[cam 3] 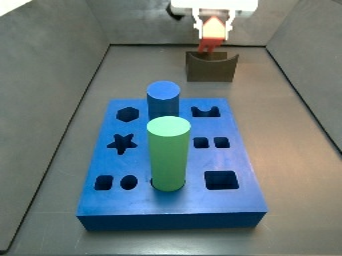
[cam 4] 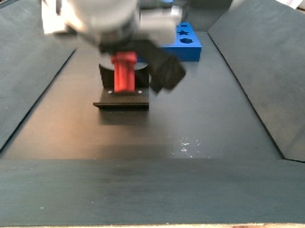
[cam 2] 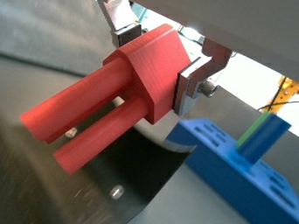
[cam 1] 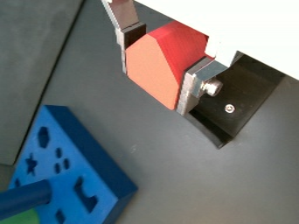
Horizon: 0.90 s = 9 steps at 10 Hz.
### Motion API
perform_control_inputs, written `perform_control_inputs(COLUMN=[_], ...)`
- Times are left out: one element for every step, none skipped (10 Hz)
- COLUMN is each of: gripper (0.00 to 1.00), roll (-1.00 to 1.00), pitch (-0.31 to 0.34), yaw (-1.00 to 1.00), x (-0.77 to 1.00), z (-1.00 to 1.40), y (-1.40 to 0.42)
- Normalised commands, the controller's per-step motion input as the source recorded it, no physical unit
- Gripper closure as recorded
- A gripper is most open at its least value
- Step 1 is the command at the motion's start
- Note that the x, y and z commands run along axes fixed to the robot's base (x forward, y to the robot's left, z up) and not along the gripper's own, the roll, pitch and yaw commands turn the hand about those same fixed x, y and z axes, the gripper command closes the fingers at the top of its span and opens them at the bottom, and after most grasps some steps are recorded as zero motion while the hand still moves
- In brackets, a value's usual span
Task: Pick up the 3 prong object. Move up. Place the 3 prong object on the fixture. Regrasp the 3 prong object. Move to above the board. Insert the 3 prong object.
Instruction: Place the 3 prong object on the fixture.
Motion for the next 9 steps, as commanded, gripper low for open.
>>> perform_control_inputs(gripper=[1.00,1.00,1.00,1.00,1.00,1.00,1.00,1.00,0.00], roll=[-0.19,-0.17,-0.13,-0.13,-0.12,-0.12,-0.12,-0.12,0.00], pitch=[0.021,-0.011,-0.043,-0.043,-0.056,-0.060,-0.065,-0.062,0.000], yaw=[-0.20,-0.18,-0.15,-0.15,-0.15,-0.15,-0.12,-0.09,0.00], x=[0.18,0.15,0.12,0.12,0.12,0.12,0.12,0.11,0.00], z=[-0.99,-0.77,-0.62,-0.62,-0.60,-0.58,-0.56,-0.56,0.00], y=[0.14,0.11,0.14,0.14,0.17,0.17,0.18,0.18,0.00])
